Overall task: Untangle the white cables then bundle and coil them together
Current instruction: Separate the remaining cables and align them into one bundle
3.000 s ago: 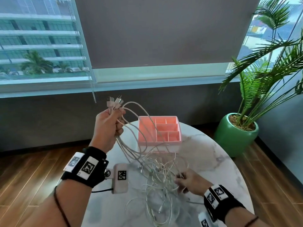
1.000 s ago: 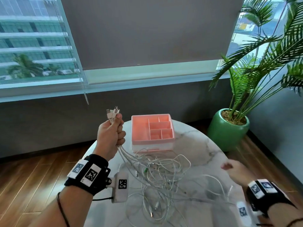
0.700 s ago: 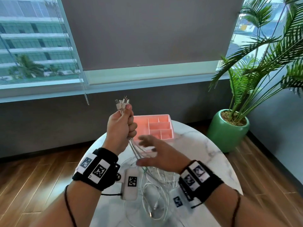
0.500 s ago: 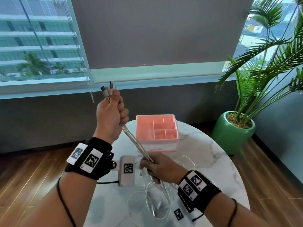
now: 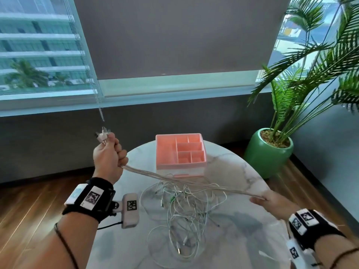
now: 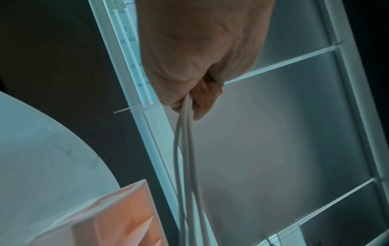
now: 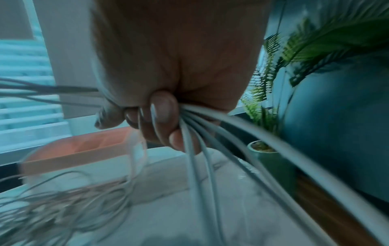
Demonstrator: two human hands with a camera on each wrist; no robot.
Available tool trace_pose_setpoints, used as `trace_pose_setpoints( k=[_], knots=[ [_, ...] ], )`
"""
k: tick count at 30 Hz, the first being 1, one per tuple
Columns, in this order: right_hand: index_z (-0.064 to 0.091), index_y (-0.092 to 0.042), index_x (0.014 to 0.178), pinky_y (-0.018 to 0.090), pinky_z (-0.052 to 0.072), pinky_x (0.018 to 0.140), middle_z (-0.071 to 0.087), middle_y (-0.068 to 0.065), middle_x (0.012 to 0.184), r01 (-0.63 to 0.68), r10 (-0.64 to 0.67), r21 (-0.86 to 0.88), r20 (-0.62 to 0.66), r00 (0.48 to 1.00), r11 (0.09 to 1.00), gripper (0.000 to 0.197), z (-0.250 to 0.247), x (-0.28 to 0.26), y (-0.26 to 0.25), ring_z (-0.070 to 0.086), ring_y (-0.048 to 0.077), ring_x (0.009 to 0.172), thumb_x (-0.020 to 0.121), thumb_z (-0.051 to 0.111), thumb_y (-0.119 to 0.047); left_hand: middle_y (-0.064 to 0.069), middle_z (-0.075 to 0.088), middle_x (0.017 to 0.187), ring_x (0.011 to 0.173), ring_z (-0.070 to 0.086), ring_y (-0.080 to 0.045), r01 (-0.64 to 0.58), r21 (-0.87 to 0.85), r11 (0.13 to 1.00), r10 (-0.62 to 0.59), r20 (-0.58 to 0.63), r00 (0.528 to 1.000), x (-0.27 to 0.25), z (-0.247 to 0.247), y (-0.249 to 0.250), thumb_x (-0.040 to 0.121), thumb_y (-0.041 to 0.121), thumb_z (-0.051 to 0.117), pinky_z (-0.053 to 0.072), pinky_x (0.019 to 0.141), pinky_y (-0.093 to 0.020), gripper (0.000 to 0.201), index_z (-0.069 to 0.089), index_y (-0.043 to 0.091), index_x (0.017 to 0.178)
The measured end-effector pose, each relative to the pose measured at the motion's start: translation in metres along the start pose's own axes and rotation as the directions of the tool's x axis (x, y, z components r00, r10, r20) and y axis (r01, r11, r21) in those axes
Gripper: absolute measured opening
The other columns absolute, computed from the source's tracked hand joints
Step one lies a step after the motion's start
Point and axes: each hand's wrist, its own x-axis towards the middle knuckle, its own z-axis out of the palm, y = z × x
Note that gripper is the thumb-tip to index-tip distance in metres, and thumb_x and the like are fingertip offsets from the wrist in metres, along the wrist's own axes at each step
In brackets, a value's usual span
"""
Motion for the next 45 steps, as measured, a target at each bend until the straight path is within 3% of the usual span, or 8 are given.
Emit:
trace_pose_setpoints(
  k=[11,16,19,24,29,33,38,45],
  knots=[
    [0.062,-0.024,0.072,0.037,0.052,0.072,0.063,-0.003,0.072,-0.364,0.182,-0.365,-0.447,0.876,0.857,0.051,-0.034,-0.007,0.071,0.061,0.024,0.074,0.099,0.034,-0.057,0.008,0.028,0.052,0.037,0.02,-0.005,0.059,0.046,0.997,-0.058,-0.019,0.998,-0.019,-0.016,-0.035,0.105,0.037,0.047,0.017,0.037,-0.015,0.04,0.043,0.02,0.07],
    [0.056,-0.027,0.074,0.033,0.045,0.08,0.062,-0.001,0.09,-0.37,0.308,-0.39,-0.213,0.927,0.843,0.039,0.034,0.001,0.113,0.062,0.027,0.095,0.088,0.036,-0.057,0.008,0.026,0.05,0.037,0.018,-0.005,0.102,0.045,0.994,-0.101,-0.028,0.995,-0.035,-0.02,-0.049,0.106,0.041,0.044,0.015,0.038,-0.014,0.045,0.036,0.021,0.066],
    [0.044,-0.032,0.077,0.033,0.039,0.087,0.055,-0.002,0.108,-0.336,0.371,-0.476,-0.022,0.928,0.813,0.037,0.055,-0.001,0.084,0.056,0.025,0.11,0.072,0.058,-0.066,0.007,0.026,0.051,0.038,0.018,-0.006,0.113,0.041,0.993,-0.111,-0.042,0.993,-0.045,-0.019,-0.059,0.106,0.041,0.042,0.015,0.038,-0.015,0.046,0.034,0.021,0.065],
    [0.032,-0.029,0.146,0.038,0.033,0.112,0.035,-0.002,0.15,-0.118,0.158,-0.442,0.055,0.986,0.889,0.105,0.046,0.017,-0.016,0.031,0.023,0.139,0.06,0.077,-0.068,0.007,0.027,0.052,0.038,0.019,-0.006,0.112,-0.012,0.994,-0.112,-0.085,0.99,-0.052,-0.005,-0.065,0.106,0.04,0.044,0.017,0.038,-0.015,0.045,0.034,0.022,0.065],
    [0.043,-0.034,0.141,0.028,0.044,0.102,0.052,-0.016,0.131,0.386,-0.39,0.059,0.112,0.914,0.921,0.079,0.069,0.005,-0.173,0.051,0.003,0.116,0.074,0.073,-0.065,0.006,0.025,0.054,0.041,0.017,-0.007,0.159,-0.055,0.986,-0.161,-0.02,0.987,-0.069,0.022,-0.076,0.107,0.03,0.044,0.016,0.038,-0.018,0.042,0.033,0.023,0.066],
    [0.057,-0.02,0.109,0.039,0.051,0.083,0.066,0.0,0.096,0.455,-0.465,0.1,0.162,0.87,0.885,0.035,0.116,0.008,-0.229,0.063,0.02,0.087,0.098,0.047,-0.051,0.002,0.027,0.058,0.043,0.024,-0.011,0.216,-0.107,0.97,-0.218,-0.005,0.976,-0.077,0.037,-0.083,0.1,0.011,0.042,0.021,0.039,-0.022,0.033,0.034,0.021,0.069],
    [0.047,-0.019,0.093,0.044,0.046,0.072,0.06,0.01,0.083,0.512,-0.512,0.012,0.058,0.857,0.859,0.03,0.14,0.01,-0.223,0.055,0.028,0.075,0.105,0.034,-0.044,-0.004,0.042,0.062,0.054,0.043,-0.02,0.31,-0.201,0.929,-0.311,0.025,0.95,-0.072,0.017,-0.075,0.096,0.009,0.041,0.037,0.057,-0.034,0.025,0.042,0.015,0.072],
    [0.047,-0.018,0.097,0.032,0.036,0.066,0.042,-0.015,0.065,0.524,-0.523,-0.003,0.055,0.851,0.852,0.025,0.133,0.019,-0.208,0.04,0.003,0.057,0.105,0.037,-0.039,-0.001,0.032,0.06,0.05,0.032,-0.017,0.381,-0.198,0.903,-0.369,0.095,0.924,-0.072,0.01,-0.077,0.095,0.012,0.039,0.037,0.061,-0.035,0.023,0.044,0.013,0.072]
  ],
)
